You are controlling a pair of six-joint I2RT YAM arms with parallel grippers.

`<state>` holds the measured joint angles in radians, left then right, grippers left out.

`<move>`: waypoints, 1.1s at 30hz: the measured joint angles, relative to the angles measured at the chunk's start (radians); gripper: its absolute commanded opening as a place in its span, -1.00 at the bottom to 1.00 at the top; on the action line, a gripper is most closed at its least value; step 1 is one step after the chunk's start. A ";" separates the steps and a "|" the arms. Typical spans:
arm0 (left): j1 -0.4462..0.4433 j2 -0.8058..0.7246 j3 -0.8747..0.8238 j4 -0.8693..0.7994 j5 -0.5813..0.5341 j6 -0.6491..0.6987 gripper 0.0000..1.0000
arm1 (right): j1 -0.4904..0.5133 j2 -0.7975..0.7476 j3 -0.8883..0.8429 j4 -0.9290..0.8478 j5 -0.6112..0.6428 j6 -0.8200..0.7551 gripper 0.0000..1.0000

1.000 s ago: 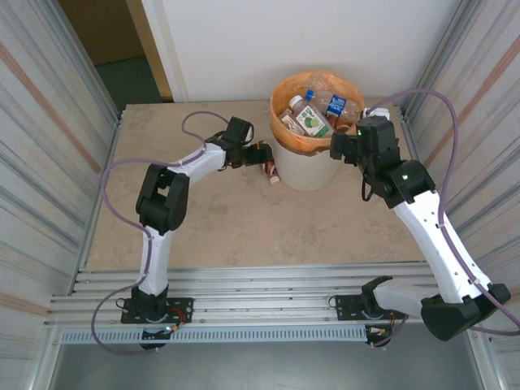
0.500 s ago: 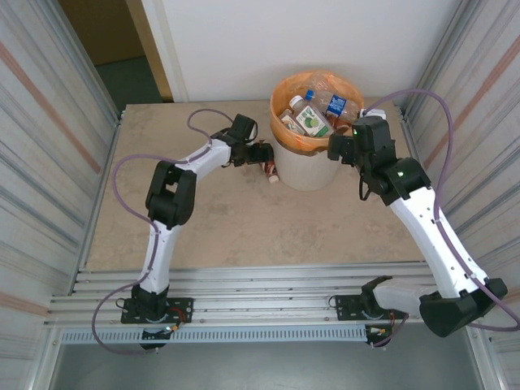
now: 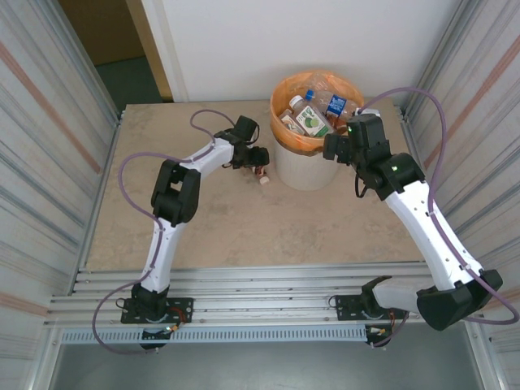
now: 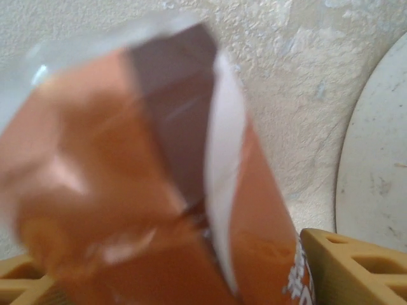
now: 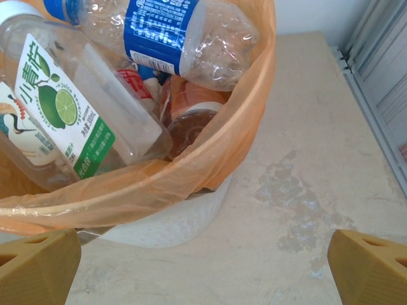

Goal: Put the plastic bottles in the bin

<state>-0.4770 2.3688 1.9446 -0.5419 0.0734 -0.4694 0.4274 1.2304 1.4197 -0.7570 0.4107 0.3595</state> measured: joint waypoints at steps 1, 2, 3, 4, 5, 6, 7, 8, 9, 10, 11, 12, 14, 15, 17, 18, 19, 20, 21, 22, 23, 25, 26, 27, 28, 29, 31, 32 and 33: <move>0.000 0.000 0.000 -0.002 -0.005 0.001 0.35 | 0.000 0.001 0.002 0.000 0.000 0.000 0.96; 0.003 0.000 0.000 -0.006 -0.006 0.001 0.32 | 0.000 0.001 0.004 0.000 0.000 0.000 0.96; 0.005 0.000 0.000 -0.008 -0.008 0.002 0.29 | 0.000 0.001 0.005 0.001 0.000 0.000 0.96; 0.006 0.000 -0.001 -0.008 -0.008 0.001 0.23 | 0.000 0.001 0.005 0.001 -0.002 0.001 0.96; 0.007 0.000 -0.003 -0.007 -0.008 0.002 0.19 | 0.000 0.001 0.005 0.001 -0.005 0.002 0.96; 0.010 -0.001 -0.006 -0.004 -0.007 0.001 0.14 | 0.001 0.001 0.005 0.002 -0.010 0.003 0.96; 0.011 -0.003 -0.010 0.001 -0.006 0.001 0.06 | 0.001 0.001 0.005 0.002 -0.015 0.004 0.96; 0.012 -0.007 -0.017 0.010 -0.006 0.002 0.02 | 0.001 0.001 0.005 0.003 -0.018 0.004 0.96; 0.013 -0.013 -0.031 0.019 -0.005 0.000 -0.04 | 0.001 0.001 0.005 0.008 -0.021 0.004 0.96; 0.017 -0.021 -0.047 0.031 -0.002 -0.002 -0.06 | 0.001 0.001 0.005 0.011 -0.023 0.004 0.96; 0.020 -0.032 -0.064 0.042 0.000 -0.003 -0.07 | 0.001 0.001 0.005 0.015 -0.026 0.004 0.96; 0.025 -0.047 -0.090 0.052 0.004 -0.003 -0.08 | 0.001 0.001 0.005 0.020 -0.031 0.004 0.96; 0.035 -0.077 -0.142 0.072 0.004 -0.003 -0.10 | 0.001 0.000 0.005 0.029 -0.044 0.004 0.96; 0.041 -0.097 -0.173 0.080 0.004 -0.003 -0.10 | 0.002 0.000 0.004 0.034 -0.049 0.004 0.96; 0.051 -0.138 -0.236 0.096 0.003 -0.003 -0.10 | 0.004 -0.001 0.001 0.043 -0.063 0.005 0.96; 0.057 -0.161 -0.269 0.102 0.003 -0.003 -0.10 | 0.005 -0.001 -0.003 0.050 -0.072 0.007 0.96; 0.061 -0.183 -0.296 0.112 0.003 -0.003 -0.10 | 0.005 -0.001 -0.005 0.053 -0.079 0.008 0.96; 0.066 -0.211 -0.332 0.122 0.003 -0.002 -0.10 | 0.005 -0.001 -0.008 0.056 -0.092 0.011 0.96; 0.070 -0.242 -0.366 0.133 0.003 -0.002 -0.10 | 0.005 -0.001 -0.011 0.059 -0.104 0.019 0.96; 0.072 -0.269 -0.391 0.141 0.003 -0.001 -0.10 | 0.005 -0.001 -0.012 0.063 -0.116 0.026 0.96; 0.073 -0.304 -0.423 0.156 0.003 0.001 -0.11 | 0.005 0.000 -0.014 0.069 -0.130 0.034 0.96; 0.074 -0.377 -0.484 0.191 0.008 0.006 -0.11 | 0.005 0.000 -0.018 0.083 -0.164 0.054 0.96; 0.074 -0.418 -0.519 0.213 0.012 0.011 -0.12 | 0.005 0.001 -0.018 0.090 -0.184 0.066 0.96; 0.074 -0.458 -0.551 0.235 0.019 0.015 -0.12 | 0.005 0.002 -0.019 0.103 -0.206 0.080 0.96; 0.075 -0.494 -0.581 0.259 0.031 0.021 -0.12 | 0.005 0.004 -0.020 0.111 -0.225 0.093 0.96; 0.077 -0.536 -0.617 0.287 0.044 0.025 -0.12 | 0.005 0.007 -0.023 0.127 -0.251 0.109 0.96; 0.080 -0.606 -0.674 0.330 0.074 0.031 -0.12 | 0.005 0.018 -0.026 0.151 -0.304 0.137 0.96; 0.084 -0.644 -0.706 0.352 0.089 0.036 -0.12 | 0.005 0.025 -0.026 0.164 -0.332 0.154 0.96; 0.084 -0.675 -0.734 0.372 0.103 0.042 -0.12 | 0.005 0.033 -0.026 0.177 -0.364 0.167 0.96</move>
<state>-0.3927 1.6936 1.2106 -0.1696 0.1764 -0.4271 0.4328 1.2633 1.3937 -0.5797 0.0471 0.5262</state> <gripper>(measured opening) 0.535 0.980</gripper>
